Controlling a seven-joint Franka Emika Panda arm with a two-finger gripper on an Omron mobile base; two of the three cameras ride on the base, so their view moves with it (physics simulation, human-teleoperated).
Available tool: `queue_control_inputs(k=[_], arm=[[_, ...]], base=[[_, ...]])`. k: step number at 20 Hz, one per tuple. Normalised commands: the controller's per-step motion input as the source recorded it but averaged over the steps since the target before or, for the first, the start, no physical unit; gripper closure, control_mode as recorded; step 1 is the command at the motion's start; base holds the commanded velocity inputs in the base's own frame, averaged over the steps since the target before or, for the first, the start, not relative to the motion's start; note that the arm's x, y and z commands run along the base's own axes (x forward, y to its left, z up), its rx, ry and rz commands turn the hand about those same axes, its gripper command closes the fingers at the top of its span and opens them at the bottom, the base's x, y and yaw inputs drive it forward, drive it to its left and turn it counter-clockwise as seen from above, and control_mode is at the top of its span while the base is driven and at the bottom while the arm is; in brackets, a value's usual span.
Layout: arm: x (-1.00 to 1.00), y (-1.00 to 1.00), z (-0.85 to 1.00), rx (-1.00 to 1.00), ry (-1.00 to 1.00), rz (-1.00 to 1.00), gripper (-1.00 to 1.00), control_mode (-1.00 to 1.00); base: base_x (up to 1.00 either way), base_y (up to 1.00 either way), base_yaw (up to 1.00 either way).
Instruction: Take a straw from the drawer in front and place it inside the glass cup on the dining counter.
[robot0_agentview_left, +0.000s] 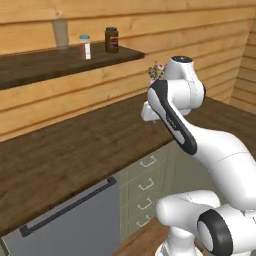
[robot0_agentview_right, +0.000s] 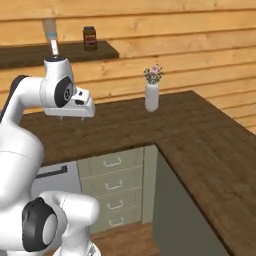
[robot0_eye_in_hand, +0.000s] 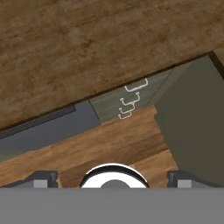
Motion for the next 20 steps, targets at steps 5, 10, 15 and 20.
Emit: queue_control_inputs(k=[5,10,15,20], arm=[[0.00,0.00,0.00,0.00,0.00,0.00,-1.00,1.00],[0.00,0.00,0.00,0.00,0.00,0.00,-1.00,1.00],[0.00,0.00,0.00,0.00,0.00,0.00,-1.00,1.00],[0.00,0.00,0.00,0.00,0.00,0.00,-1.00,1.00]], base=[[0.00,0.65,-0.66],[0.00,0.68,-0.57],[0.00,0.67,-0.48],[0.00,0.54,-0.43]])
